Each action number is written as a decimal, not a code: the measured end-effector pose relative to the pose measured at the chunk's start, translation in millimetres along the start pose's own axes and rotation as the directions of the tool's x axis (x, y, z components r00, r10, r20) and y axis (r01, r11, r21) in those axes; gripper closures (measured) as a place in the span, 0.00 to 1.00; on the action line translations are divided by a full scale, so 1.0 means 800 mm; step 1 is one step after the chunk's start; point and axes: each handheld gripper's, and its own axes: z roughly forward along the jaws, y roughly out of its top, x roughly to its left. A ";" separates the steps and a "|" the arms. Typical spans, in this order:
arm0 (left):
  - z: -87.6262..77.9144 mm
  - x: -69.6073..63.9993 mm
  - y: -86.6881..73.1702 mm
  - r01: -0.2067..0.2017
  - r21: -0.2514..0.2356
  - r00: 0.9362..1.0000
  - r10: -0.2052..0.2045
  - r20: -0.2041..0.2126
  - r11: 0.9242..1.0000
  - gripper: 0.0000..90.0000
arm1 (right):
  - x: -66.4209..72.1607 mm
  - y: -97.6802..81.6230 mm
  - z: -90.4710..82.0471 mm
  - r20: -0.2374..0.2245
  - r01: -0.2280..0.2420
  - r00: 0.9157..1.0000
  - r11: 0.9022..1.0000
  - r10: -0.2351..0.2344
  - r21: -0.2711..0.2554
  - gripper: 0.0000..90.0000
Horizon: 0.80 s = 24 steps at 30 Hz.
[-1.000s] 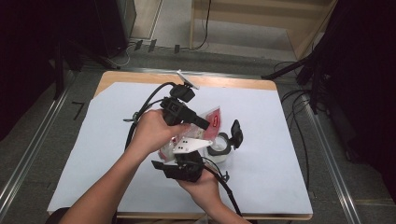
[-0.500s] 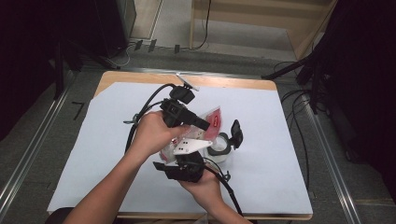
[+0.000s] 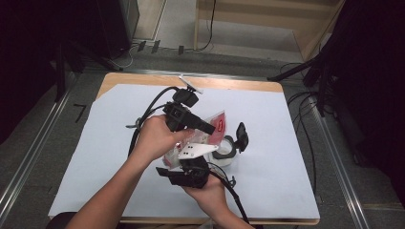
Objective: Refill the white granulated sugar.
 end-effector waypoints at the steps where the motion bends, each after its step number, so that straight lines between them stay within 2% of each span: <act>1: 0.000 0.000 0.000 0.000 0.000 1.000 0.000 0.000 1.000 0.79 | 0.000 0.000 -0.001 -0.003 -0.002 1.000 1.000 0.002 -0.005 0.71; 6: -0.003 -0.002 -0.003 0.000 -0.002 1.000 0.000 0.001 1.000 0.79 | 0.000 -0.001 -0.003 -0.010 -0.011 1.000 1.000 0.011 -0.009 0.71; 9: -0.002 -0.005 -0.004 -0.004 -0.002 1.000 0.004 -0.013 1.000 0.81 | 0.000 -0.001 -0.004 -0.009 -0.011 1.000 1.000 0.011 -0.010 0.71; 24: 0.001 -0.001 -0.004 -0.023 0.005 0.999 0.023 -0.037 1.000 0.90 | -0.001 -0.001 -0.003 -0.001 -0.014 1.000 1.000 0.014 -0.005 0.71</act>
